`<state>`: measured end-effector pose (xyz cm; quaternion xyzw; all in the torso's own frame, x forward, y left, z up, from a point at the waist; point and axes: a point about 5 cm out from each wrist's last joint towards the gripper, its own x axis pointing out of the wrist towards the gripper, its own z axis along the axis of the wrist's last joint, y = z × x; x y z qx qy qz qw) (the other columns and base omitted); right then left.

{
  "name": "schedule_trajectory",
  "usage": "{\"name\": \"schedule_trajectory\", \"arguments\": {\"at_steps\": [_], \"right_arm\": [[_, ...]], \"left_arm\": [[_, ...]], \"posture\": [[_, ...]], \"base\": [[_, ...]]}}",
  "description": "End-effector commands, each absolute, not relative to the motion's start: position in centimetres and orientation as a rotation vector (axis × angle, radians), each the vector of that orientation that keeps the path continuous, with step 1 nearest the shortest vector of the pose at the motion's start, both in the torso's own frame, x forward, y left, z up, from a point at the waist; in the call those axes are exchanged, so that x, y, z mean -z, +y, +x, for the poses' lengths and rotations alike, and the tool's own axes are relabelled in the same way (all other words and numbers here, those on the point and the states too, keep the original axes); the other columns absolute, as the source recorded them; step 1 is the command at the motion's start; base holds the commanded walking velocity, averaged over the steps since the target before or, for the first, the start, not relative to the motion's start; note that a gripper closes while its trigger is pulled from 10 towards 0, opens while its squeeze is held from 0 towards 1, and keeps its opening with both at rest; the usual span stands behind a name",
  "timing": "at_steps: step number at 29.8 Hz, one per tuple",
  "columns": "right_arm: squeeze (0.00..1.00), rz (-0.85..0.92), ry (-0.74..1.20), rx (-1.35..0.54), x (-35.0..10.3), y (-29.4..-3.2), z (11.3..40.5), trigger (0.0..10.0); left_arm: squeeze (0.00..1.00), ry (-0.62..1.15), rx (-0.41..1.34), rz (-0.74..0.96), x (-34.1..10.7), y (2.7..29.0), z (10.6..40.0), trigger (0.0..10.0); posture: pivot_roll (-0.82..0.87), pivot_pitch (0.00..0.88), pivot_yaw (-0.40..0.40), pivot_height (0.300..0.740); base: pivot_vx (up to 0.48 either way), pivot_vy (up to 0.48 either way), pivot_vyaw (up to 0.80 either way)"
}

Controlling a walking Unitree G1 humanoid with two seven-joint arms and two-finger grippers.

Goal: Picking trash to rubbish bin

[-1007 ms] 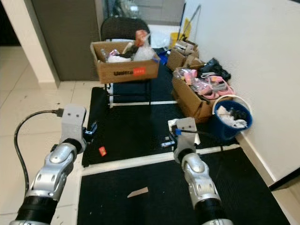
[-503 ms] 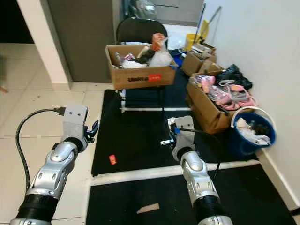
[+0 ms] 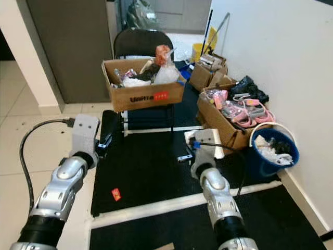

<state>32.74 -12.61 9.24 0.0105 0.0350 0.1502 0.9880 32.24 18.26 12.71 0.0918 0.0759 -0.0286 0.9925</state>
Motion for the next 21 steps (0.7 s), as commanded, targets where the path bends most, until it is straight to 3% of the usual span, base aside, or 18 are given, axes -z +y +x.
{"name": "schedule_trajectory", "arguments": {"at_steps": [1, 21], "right_arm": [[0.0, 0.013, 0.074, -0.292, -8.97, -13.0, 32.59, 10.0], [0.0, 0.017, 0.064, -0.26, -9.12, -13.69, 32.87, 10.0]], "left_arm": [[0.0, 0.178, 0.074, 0.194, -12.21, 17.99, 32.15, 10.0], [0.0, 0.17, 0.077, 0.177, -12.54, 17.86, 32.36, 10.0]], "posture": [[-0.01, 0.067, -0.041, 0.74], [-0.02, 0.072, -0.034, 0.74]], "base": [[0.341, 0.0, 0.0], [0.343, 0.0, 0.0]]}}
